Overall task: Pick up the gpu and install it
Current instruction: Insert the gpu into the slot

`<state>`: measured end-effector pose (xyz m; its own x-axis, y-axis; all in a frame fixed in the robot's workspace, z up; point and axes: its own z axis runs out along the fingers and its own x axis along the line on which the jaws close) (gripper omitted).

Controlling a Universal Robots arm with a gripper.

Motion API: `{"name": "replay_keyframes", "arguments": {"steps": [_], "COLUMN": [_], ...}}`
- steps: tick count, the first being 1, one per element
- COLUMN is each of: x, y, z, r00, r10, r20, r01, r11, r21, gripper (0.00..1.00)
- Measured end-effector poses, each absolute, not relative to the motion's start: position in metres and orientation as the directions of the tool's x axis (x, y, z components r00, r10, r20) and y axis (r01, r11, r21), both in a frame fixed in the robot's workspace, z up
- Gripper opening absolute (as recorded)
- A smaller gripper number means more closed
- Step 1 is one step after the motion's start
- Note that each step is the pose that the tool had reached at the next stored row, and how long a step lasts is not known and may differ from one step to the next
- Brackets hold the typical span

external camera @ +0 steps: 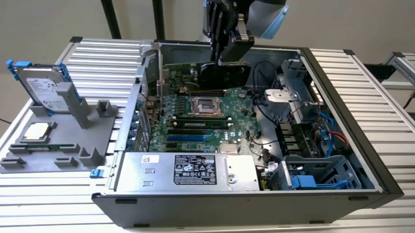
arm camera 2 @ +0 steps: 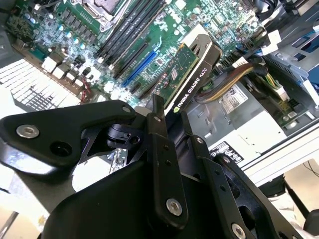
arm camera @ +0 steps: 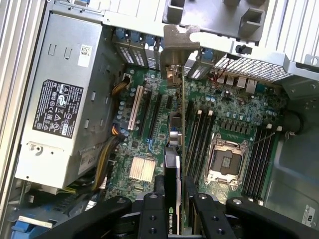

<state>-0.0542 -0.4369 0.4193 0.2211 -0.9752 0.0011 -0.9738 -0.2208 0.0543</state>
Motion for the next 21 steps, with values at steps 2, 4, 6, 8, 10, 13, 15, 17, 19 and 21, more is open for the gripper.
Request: {"name": "replay_keyframes", "arguments": {"steps": [2, 4, 6, 8, 10, 13, 15, 17, 19, 21], "x": [-0.0542, -0.0542, -0.0541, -0.0541, -0.0540, -0.0540, -0.0540, -0.0540, -0.0540, -0.0540], "y": [-0.4369, -0.4369, -0.4369, -0.4369, -0.4369, -0.4369, -0.4369, -0.4369, -0.4369, -0.4369], "z": [0.4193, 0.4193, 0.4193, 0.4193, 0.4193, 0.4193, 0.4191, 0.4191, 0.4191, 0.4191], "r00": [0.233, 0.244, 0.255, 0.263, 0.272, 0.277, 0.277, 0.277, 0.277, 0.277], "r10": [-0.973, -0.970, -0.967, -0.965, -0.962, -0.961, -0.961, -0.961, -0.961, -0.961], "r20": [0.001, 0.001, 0.001, 0.001, 0.001, 0.001, 0.001, 0.001, 0.001, 0.001], "r01": [-0.971, -0.968, -0.966, -0.963, -0.961, -0.959, -0.959, -0.959, -0.959, -0.959], "r11": [-0.232, -0.244, -0.254, -0.263, -0.272, -0.277, -0.277, -0.277, -0.277, -0.277], "r21": [0.054, 0.054, 0.054, 0.054, 0.054, 0.054, 0.054, 0.054, 0.054, 0.054], "gripper": [0.00, 0.00, 0.00, 0.00, 0.00, 0.00, 0.00, 0.00, 0.00, 0.00]}}
